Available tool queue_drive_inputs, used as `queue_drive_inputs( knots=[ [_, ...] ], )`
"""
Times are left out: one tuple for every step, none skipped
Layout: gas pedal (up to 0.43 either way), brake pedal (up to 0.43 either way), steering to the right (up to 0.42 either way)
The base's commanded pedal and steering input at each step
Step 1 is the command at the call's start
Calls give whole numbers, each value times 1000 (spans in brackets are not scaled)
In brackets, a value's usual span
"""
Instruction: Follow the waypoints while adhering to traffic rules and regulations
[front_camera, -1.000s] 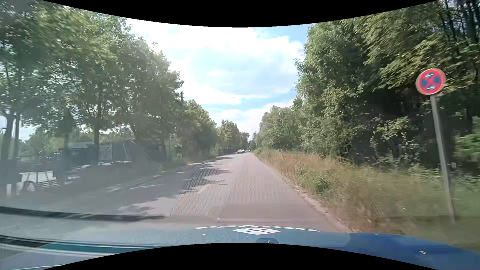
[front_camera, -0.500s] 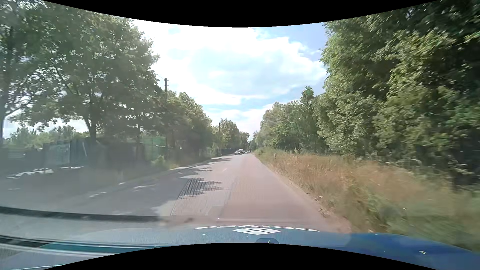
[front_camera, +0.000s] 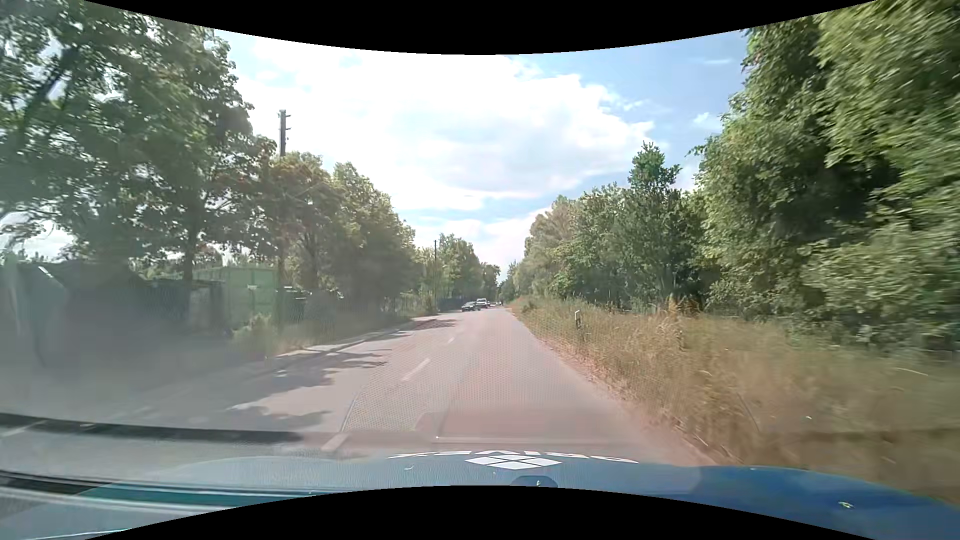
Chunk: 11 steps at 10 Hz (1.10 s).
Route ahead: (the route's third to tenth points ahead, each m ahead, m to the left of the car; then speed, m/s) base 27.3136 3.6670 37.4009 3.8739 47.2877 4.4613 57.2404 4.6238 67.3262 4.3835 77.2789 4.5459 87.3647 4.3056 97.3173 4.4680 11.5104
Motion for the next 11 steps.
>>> queue_drive_inputs(
  knots=[
    [177, 0, 0],
    [177, 0, 0],
    [177, 0, 0],
    [177, 0, 0],
    [177, 0, 0],
    [177, 0, 0],
    [177, 0, -2],
    [189, 0, -6],
    [189, 0, -5],
    [189, 0, -5],
    [189, 0, -5]
  ],
)
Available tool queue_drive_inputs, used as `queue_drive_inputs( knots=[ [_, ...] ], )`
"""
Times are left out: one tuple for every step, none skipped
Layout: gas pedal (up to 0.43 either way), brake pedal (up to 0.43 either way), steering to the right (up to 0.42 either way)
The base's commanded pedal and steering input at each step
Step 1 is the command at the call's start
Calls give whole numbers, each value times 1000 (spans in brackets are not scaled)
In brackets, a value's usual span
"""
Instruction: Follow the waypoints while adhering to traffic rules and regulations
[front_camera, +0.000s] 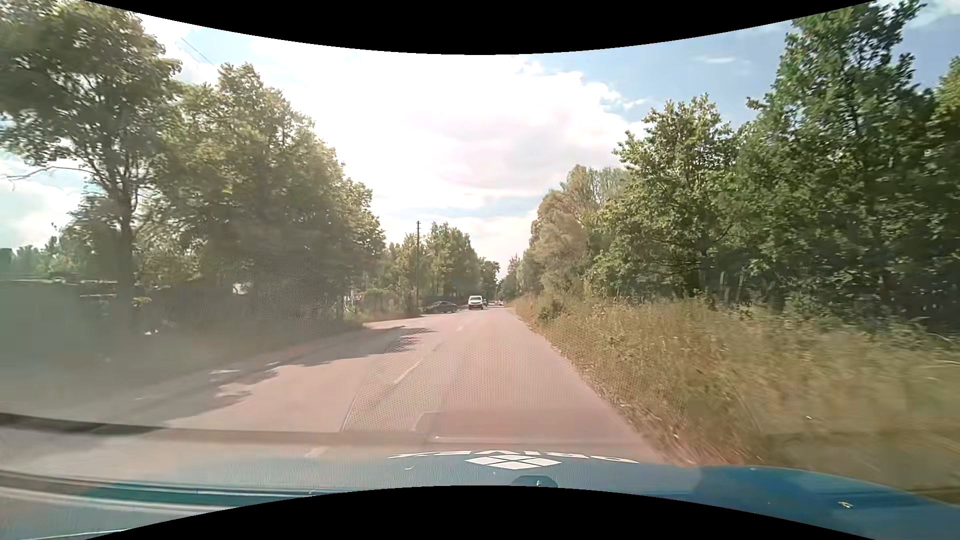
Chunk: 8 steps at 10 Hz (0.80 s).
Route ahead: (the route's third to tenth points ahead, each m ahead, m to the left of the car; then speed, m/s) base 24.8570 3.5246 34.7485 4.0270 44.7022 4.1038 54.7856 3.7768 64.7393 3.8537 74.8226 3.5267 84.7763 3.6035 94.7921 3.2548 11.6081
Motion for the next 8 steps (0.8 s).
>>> queue_drive_inputs(
  knots=[
    [189, 0, -5],
    [189, 0, -5],
    [177, 0, -5],
    [177, 0, -5],
    [177, 0, -5],
    [177, 0, -5],
    [177, 0, -4],
    [177, 0, -5]
  ],
)
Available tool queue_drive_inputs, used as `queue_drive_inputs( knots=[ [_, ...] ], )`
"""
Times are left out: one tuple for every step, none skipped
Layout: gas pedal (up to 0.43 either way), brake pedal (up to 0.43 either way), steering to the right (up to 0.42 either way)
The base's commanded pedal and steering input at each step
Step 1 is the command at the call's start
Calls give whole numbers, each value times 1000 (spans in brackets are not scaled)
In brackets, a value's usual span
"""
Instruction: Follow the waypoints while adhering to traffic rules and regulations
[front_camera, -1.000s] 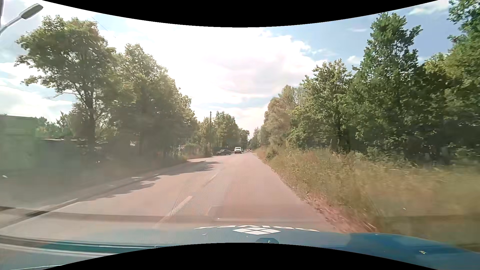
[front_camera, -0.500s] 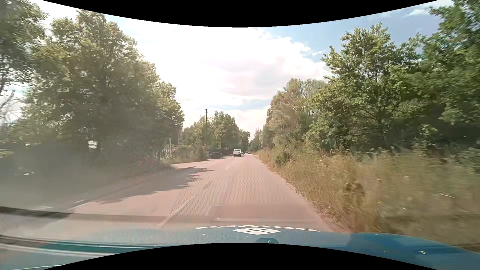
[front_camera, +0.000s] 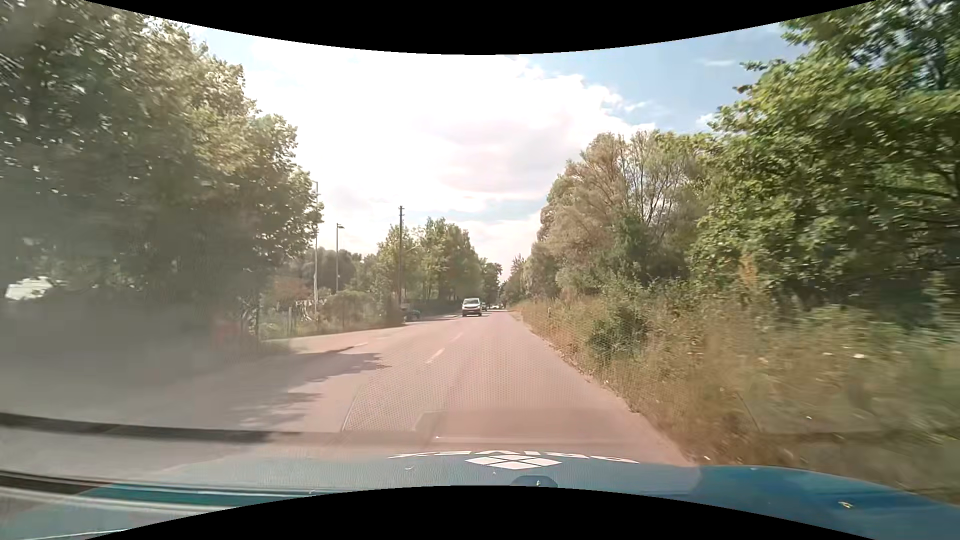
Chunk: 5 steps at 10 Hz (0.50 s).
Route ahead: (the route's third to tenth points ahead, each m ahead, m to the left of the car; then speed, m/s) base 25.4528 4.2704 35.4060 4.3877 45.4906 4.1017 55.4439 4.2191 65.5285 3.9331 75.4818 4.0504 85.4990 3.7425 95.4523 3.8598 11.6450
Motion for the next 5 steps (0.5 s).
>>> queue_drive_inputs(
  knots=[
    [177, 0, -4],
    [177, 0, -5],
    [177, 0, -4],
    [177, 0, -4],
    [177, 0, -3]
  ],
)
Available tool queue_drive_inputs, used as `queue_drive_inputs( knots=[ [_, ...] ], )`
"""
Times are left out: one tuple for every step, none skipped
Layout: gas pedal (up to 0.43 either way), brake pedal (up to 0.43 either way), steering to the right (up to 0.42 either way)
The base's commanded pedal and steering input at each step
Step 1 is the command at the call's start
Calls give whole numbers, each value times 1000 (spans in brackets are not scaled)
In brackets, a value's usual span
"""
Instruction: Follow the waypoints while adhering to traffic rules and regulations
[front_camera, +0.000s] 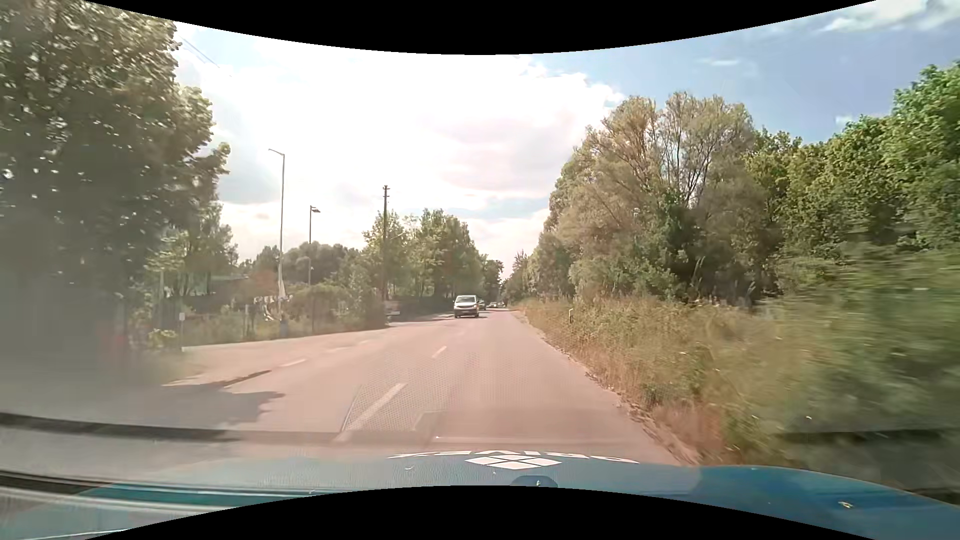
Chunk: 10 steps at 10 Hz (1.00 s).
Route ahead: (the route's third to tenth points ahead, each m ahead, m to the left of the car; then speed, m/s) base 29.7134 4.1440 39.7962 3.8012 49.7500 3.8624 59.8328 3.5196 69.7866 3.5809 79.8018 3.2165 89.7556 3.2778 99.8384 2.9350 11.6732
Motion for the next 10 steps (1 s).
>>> queue_drive_inputs(
  knots=[
    [177, 0, 1],
    [177, 0, 3],
    [177, 0, 3],
    [177, 0, 3],
    [177, 0, 2],
    [177, 0, 2],
    [177, 0, 2],
    [177, 0, 2],
    [177, 0, 1],
    [177, 0, 1]
  ],
)
